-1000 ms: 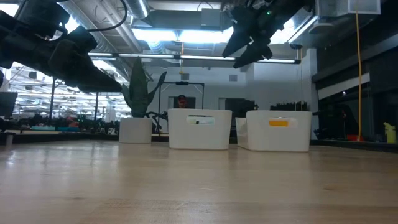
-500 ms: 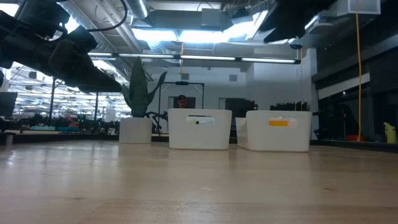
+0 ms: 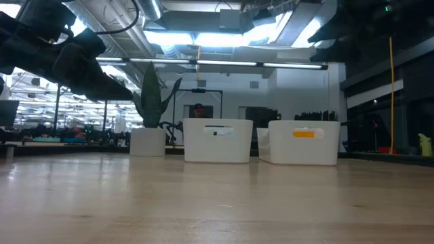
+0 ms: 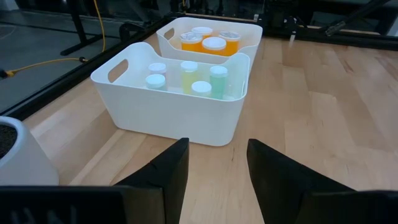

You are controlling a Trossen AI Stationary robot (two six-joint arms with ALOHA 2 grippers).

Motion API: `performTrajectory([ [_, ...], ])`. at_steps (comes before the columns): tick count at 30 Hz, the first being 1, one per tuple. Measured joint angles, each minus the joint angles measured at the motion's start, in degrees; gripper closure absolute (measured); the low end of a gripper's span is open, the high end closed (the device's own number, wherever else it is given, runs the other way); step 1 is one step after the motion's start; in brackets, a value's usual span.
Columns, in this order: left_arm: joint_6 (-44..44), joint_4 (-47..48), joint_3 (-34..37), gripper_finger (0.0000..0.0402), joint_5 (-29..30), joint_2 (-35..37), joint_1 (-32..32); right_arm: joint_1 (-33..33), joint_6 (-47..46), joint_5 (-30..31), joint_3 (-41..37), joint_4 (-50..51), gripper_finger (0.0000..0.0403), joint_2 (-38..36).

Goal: Pick and place medicine bottles into bin by pill shape (circle, oval)
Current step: Return to Home Position

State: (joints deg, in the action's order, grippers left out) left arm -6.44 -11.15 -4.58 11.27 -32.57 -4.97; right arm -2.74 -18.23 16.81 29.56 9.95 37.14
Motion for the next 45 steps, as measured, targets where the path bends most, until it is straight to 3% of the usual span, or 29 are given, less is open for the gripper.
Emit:
performTrajectory([
  [7, 0.0, 0.0, 0.0, 0.0246, 0.0, 0.0, 0.0, 0.0, 1.0, -4.1, -11.8, -10.6, 0.0073, -2.7],
  [11, 0.0, 0.0, 0.0, 0.0246, 0.0, 0.0, 0.0, 0.0, 4.5, -4.9, -14.9, -11.5, 0.0073, -5.6],
  [24, 0.0, 0.0, 0.0, 0.0246, 0.0, 0.0, 0.0, 0.0, 8.4, -6.4, -15.9, -3.5, 0.0073, -22.7],
  [39, 0.0, 0.0, 0.0, 0.0246, 0.0, 0.0, 0.0, 0.0, 13.1, -11.4, -15.9, 0.7, 0.0073, -32.4],
  [45, 0.0, 0.0, 0.0, 0.0246, 0.0, 0.0, 0.0, 0.0, 14.0, -12.5, -22.6, -4.1, 0.0073, -36.7],
])
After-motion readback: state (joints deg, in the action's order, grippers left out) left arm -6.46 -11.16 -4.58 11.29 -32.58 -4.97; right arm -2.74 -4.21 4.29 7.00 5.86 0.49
